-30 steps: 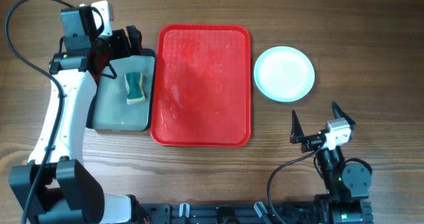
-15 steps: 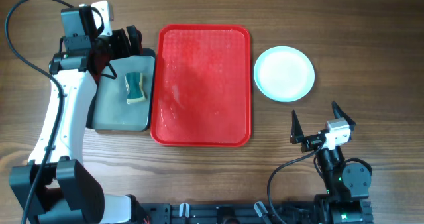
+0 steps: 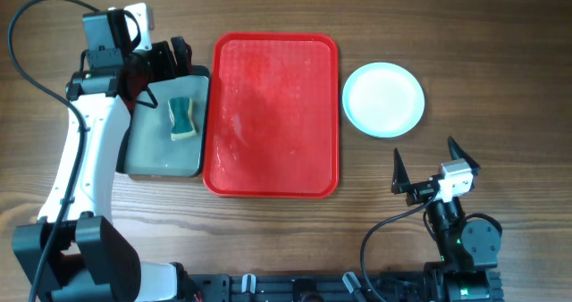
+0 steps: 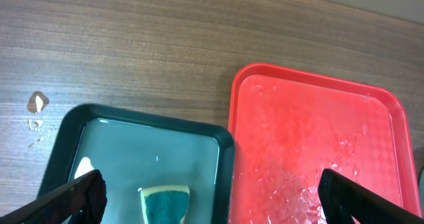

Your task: Clean dirty plates on tray and stack at the side

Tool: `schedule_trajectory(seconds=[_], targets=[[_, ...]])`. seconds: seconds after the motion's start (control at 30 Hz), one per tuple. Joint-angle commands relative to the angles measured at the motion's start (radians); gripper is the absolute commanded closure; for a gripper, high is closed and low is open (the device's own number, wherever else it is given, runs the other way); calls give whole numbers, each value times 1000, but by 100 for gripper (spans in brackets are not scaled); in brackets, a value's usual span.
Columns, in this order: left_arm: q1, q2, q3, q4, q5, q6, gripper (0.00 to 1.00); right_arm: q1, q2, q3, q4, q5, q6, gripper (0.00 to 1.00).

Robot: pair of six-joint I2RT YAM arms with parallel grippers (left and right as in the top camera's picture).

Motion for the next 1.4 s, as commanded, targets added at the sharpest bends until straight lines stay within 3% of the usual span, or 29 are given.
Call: schedule_trajectory(seconds=[0.0,0.2,0.57,0.9,1.17,1.37], targets=[[-5,-91,-2,-6,8,5,0,6,-10,-1,1,-11,-12,0],[0,-224,-2,-6,-128,42,0,6,-10,-1,1,-11,-12,0],[3,-501,-2,-19,-142,42,0,6,-10,-1,1,-11,-12,0],[12,-747,-32,-390,-142,6,0,6,-10,-1,1,-11,-12,0],[31,-1011,-224,-434,-66,-15,0,6,-10,-1,1,-11,-12,0],[39,-1262,-484,-387,-58,-87,0,6,-10,-1,1,-11,-12,0]])
